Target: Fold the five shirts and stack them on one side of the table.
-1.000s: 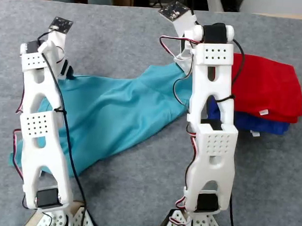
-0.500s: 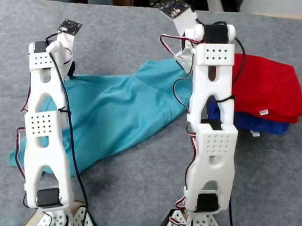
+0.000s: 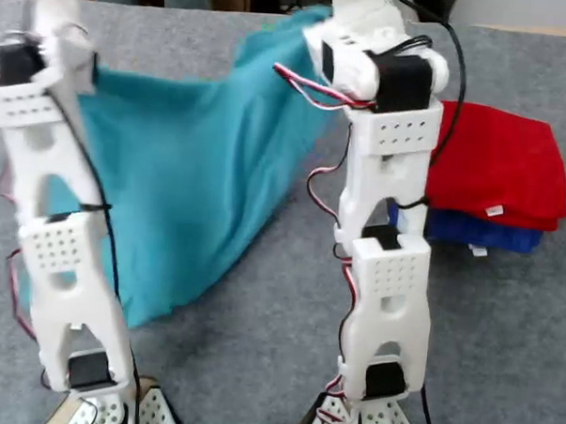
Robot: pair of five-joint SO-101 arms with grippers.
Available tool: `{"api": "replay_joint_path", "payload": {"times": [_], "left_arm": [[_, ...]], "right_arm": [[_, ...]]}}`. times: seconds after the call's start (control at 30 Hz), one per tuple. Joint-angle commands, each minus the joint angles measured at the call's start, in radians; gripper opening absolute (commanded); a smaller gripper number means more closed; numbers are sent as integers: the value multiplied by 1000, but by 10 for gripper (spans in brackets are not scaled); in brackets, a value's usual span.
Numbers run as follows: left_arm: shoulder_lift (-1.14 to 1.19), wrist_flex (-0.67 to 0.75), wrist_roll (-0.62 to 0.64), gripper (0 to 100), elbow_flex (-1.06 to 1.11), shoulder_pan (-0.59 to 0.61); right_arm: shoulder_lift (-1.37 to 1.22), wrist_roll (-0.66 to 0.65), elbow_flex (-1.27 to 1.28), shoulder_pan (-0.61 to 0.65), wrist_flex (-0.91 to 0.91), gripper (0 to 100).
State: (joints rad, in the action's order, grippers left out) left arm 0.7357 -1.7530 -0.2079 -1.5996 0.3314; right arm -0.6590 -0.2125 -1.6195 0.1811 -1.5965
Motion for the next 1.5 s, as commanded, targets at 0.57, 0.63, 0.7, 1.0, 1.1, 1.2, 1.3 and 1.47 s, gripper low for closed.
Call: {"api": "replay_joint_path", "payload": {"times": [0.57, 0.63, 0.7, 1.0, 1.1, 1.2, 1.3, 1.47], "left_arm": [[-1390, -8, 34, 27, 734, 186], [-1542, -8, 32, 27, 875, 186], [-1668, -6, 25, 27, 995, 186], [-1722, 244, -25, 28, 1529, 193], [-1649, 583, -25, 28, 1790, 188], [-1511, 1042, -23, 28, 2006, 188], [-1298, 1478, -25, 28, 2078, 189], [-916, 1669, -25, 29, 1844, 185]], "right_arm": [[797, 66, -8, 137, 193, 14], [855, 41, 81, 163, 207, 14], [903, 34, 188, 163, 235, 14], [881, -84, 832, 164, 516, 14], [805, -95, 1030, 164, 743, 14], [682, -95, 1147, 163, 976, 14], [515, -95, 1133, 163, 1123, 14], [214, -89, 858, 149, 1169, 14]]}}
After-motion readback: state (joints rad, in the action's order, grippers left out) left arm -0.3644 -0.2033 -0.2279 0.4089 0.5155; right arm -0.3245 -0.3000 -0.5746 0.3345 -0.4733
